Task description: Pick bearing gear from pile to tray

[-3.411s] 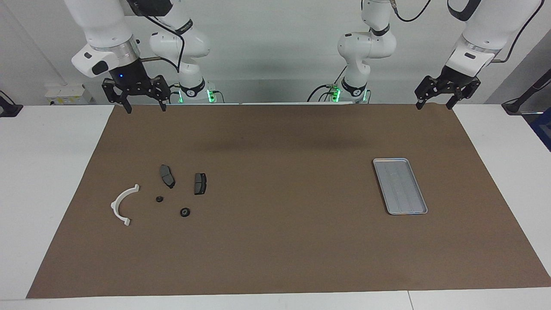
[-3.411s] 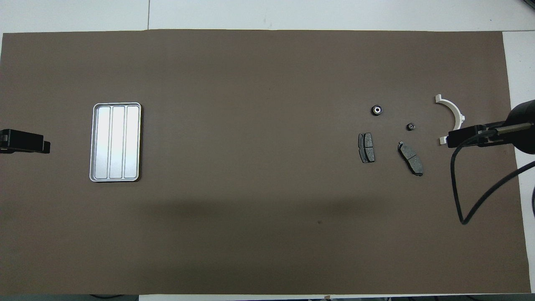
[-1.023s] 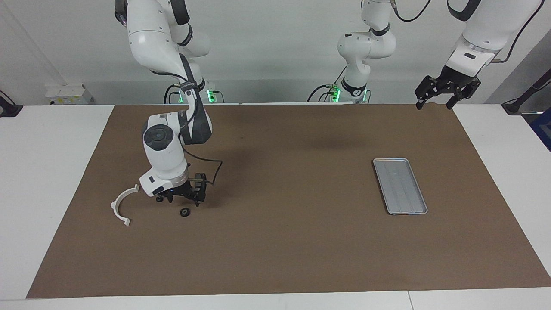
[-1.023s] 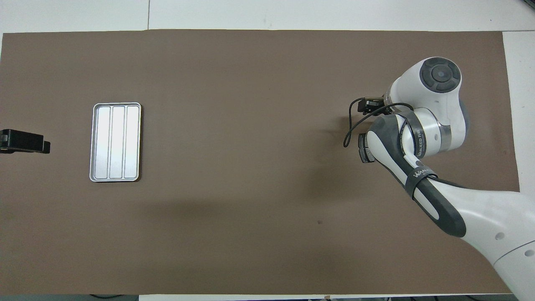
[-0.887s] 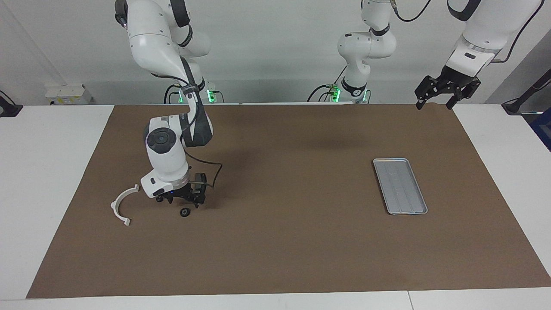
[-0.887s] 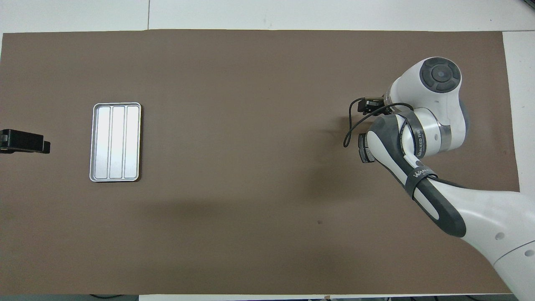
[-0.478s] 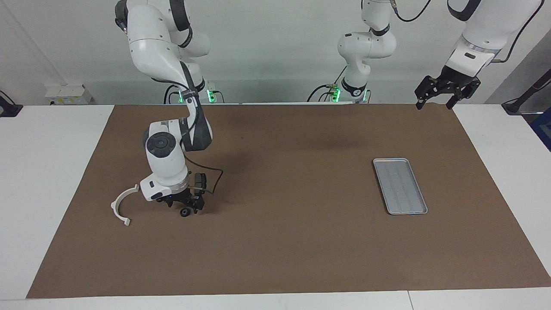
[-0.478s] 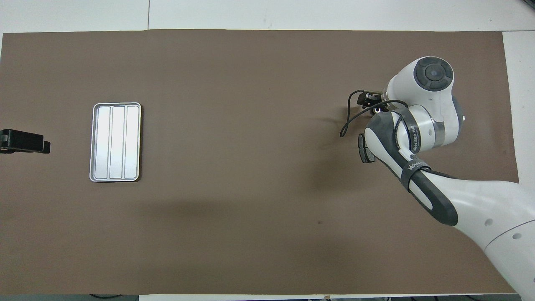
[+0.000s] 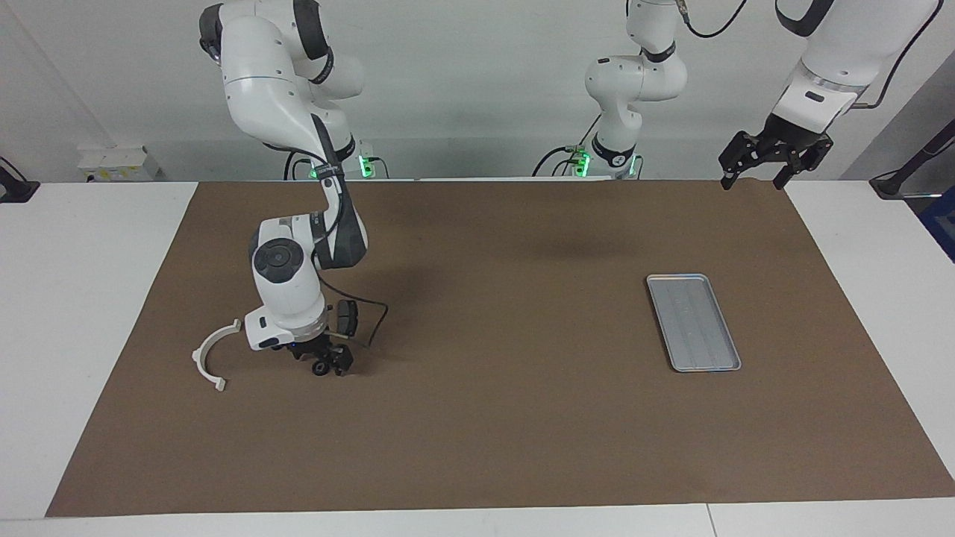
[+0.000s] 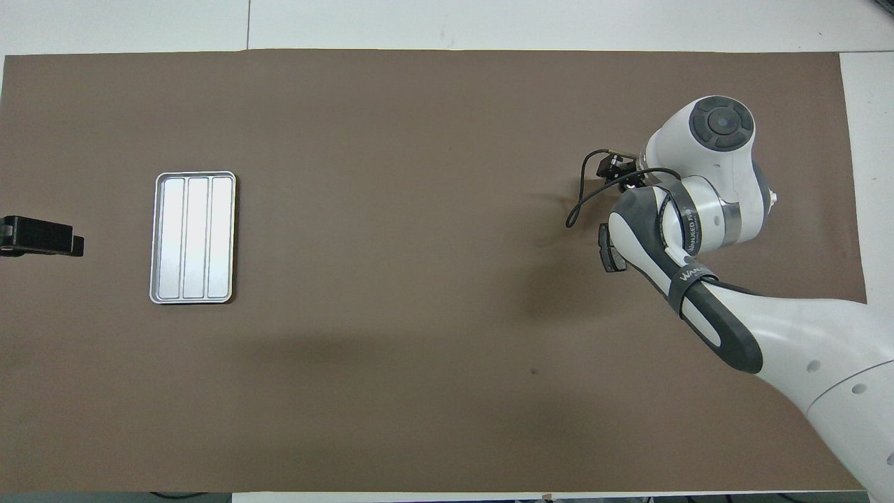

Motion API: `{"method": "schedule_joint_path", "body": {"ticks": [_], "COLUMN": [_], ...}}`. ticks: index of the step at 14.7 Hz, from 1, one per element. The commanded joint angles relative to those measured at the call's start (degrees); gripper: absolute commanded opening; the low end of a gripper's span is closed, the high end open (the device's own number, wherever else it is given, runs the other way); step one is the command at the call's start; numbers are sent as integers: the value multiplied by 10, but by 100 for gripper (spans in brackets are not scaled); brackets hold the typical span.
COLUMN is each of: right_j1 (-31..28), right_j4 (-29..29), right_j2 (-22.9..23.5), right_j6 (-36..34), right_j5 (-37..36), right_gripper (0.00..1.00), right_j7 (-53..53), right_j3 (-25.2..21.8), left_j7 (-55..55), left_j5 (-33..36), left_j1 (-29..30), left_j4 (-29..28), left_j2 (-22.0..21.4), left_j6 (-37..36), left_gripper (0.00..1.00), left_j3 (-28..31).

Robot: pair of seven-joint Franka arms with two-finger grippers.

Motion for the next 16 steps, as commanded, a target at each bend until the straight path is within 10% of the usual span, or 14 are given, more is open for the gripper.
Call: {"method": "schedule_joint_path", "body": {"ticks": [1,16], "right_j1": [-17,-19], "right_j4": [9,10], "right_j2": [5,5], "right_j6": [-13,-8], "right_j5": [24,60], "right_gripper": [93,58], "right_j7": [6,6], "right_j3": [7,6], "left_j7": [-1,-1], "left_j5": [0,0], "left_j1": [2,2], "left_j4": [0,0], "left_j2": [-8,-8], "left_j6": [-10,-9], "left_gripper": [100,100], "left_j3": [-1,-1]}}
